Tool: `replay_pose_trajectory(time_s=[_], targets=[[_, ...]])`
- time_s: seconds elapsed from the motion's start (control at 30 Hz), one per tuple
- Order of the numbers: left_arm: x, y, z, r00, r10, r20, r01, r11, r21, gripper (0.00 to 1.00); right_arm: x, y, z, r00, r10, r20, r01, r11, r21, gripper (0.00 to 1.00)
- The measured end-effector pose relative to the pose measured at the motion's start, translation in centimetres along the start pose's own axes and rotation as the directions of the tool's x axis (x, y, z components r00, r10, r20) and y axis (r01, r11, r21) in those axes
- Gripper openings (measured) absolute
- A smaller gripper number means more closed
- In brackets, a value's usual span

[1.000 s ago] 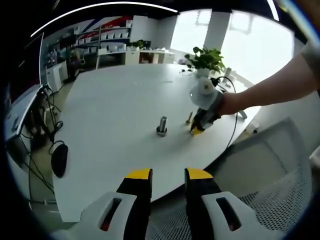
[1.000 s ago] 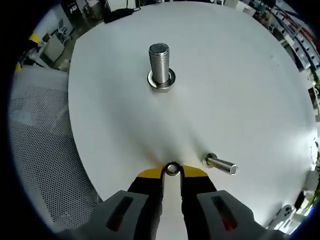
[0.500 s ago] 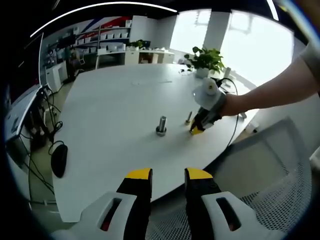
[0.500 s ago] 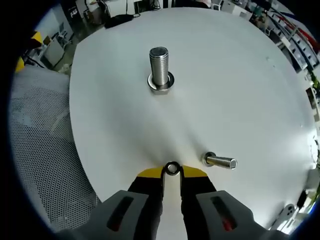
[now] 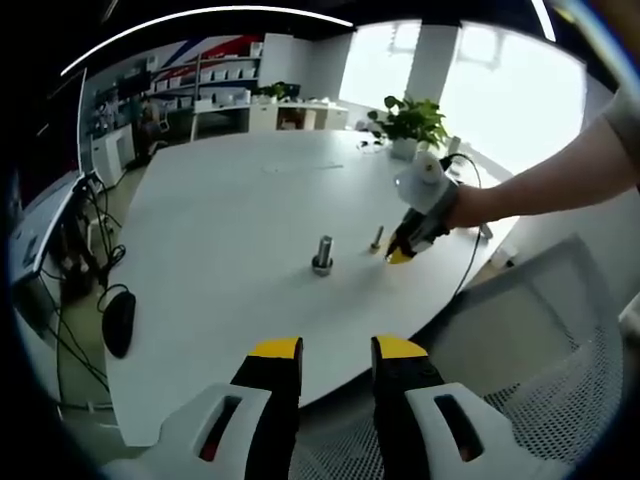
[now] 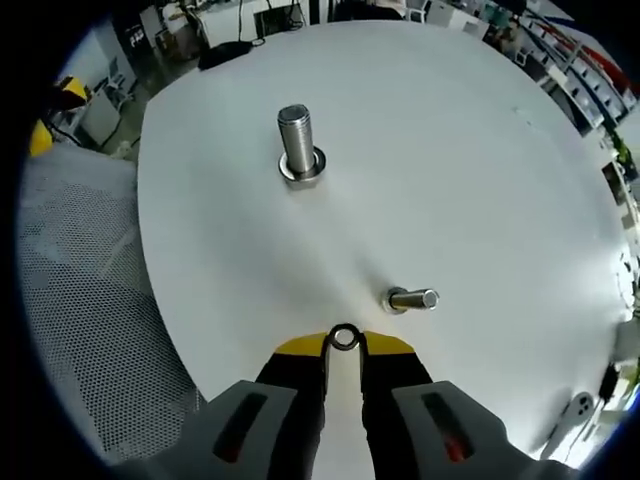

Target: Place the washer onto the threaded stud by aligning its center hole with the stud, sliding it down to the base, and recovering from edge contact or off-axis alignment until the washer reaches the visible bottom stop.

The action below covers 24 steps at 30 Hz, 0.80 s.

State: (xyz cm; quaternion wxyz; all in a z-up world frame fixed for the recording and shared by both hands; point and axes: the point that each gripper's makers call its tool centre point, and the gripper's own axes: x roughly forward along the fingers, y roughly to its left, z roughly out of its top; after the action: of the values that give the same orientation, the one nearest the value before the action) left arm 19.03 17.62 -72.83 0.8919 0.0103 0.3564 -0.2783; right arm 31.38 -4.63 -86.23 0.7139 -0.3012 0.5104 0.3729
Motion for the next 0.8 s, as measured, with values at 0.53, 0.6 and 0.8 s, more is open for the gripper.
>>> replay_pose_trajectory(time_s=[0.53,0.6,0.8], targets=[[0.0,0.0,0.2,1.000,-0.001,0.011,0.001,1.000,-0.004,0.28,-2.2,-2.0,0.1,0.998,-0.038,0.049,0.036,0.998,0.044,0.14],[0.0,0.0,0.2,1.000,-0.001,0.011,0.002,1.000,-0.004,0.28,-2.5,-2.1,0.3,0.998,-0.043,0.055,0.041,0.998,0.040,0.14],[0.1,-0.1,0.3,1.000,-0.005,0.017,0.006,1.000,-0.001,0.28,-3.6,-2.7,1.1,0.995,-0.059,0.080,0.057,0.998,0.034,0.14]])
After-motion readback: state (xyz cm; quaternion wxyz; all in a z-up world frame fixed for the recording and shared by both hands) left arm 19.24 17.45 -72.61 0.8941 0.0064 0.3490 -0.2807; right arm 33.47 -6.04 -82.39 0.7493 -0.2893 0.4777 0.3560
